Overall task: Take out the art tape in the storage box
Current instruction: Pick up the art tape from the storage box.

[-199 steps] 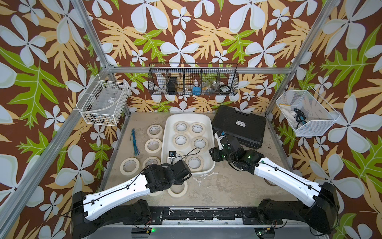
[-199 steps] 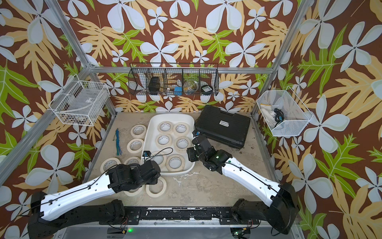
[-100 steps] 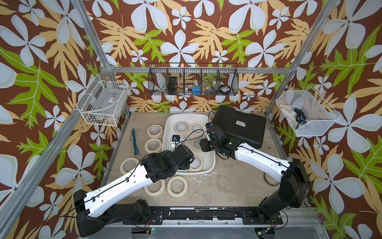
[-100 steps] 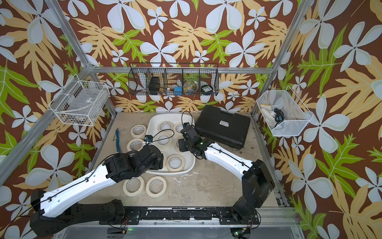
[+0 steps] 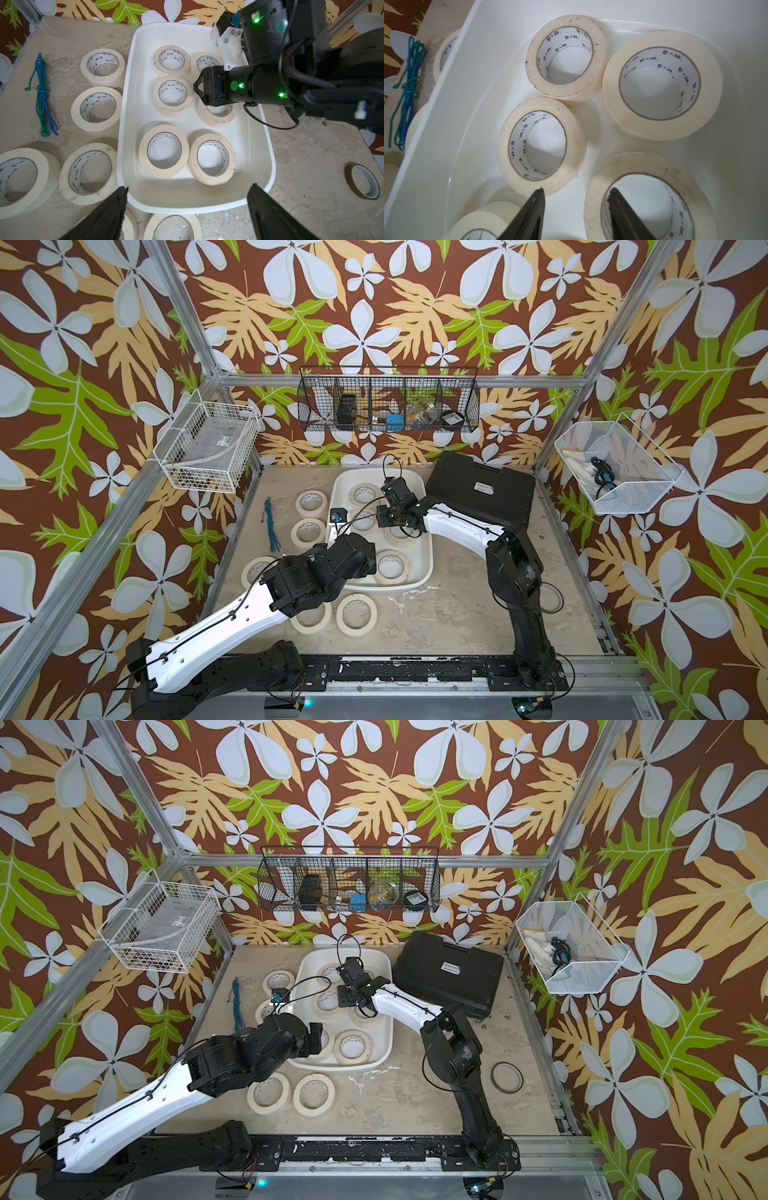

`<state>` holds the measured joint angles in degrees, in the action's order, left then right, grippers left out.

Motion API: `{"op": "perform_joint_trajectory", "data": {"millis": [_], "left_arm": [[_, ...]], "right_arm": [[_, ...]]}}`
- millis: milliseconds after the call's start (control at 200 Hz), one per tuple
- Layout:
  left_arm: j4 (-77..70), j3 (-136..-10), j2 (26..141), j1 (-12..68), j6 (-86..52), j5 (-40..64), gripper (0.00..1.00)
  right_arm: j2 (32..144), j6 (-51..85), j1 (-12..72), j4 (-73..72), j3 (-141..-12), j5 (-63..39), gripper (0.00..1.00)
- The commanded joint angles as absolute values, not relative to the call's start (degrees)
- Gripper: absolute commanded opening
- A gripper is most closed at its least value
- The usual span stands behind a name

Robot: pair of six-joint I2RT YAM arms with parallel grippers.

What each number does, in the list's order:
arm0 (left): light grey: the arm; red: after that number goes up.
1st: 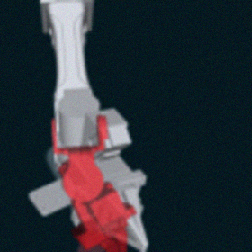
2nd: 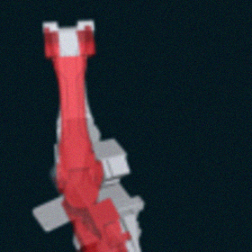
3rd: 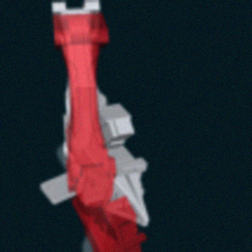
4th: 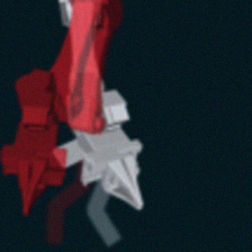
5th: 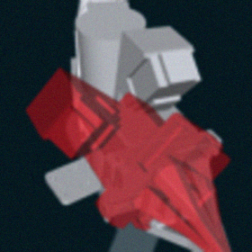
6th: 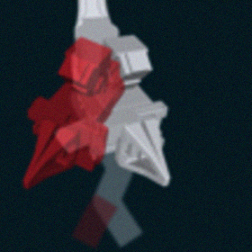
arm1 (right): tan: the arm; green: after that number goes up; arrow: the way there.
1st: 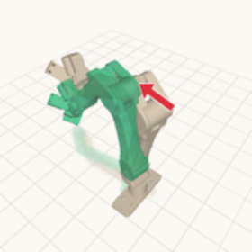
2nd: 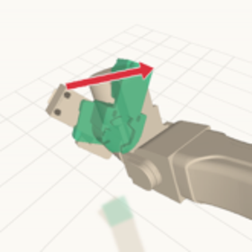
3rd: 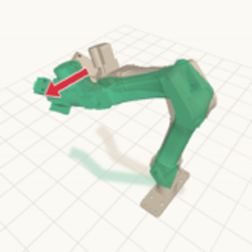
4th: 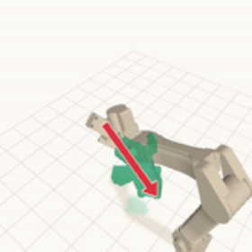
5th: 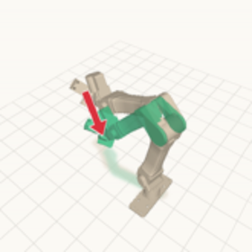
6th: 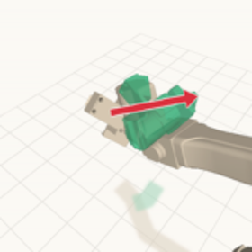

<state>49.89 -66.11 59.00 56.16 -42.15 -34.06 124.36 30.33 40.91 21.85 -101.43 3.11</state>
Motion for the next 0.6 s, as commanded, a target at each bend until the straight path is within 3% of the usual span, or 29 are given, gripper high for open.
{"op": "perform_joint_trajectory", "data": {"millis": [0,596], "left_arm": [[48.81,-65.47,58.71,56.06,-42.54,-35.02,0.94],[48.70,-63.73,57.92,56.00,-42.71,-34.45,0.94]], "right_arm": [[127.57,32.07,40.99,23.14,-104.77,4.57,0.53],[139.28,32.91,41.55,25.51,-116.81,4.75,0.52]]}}
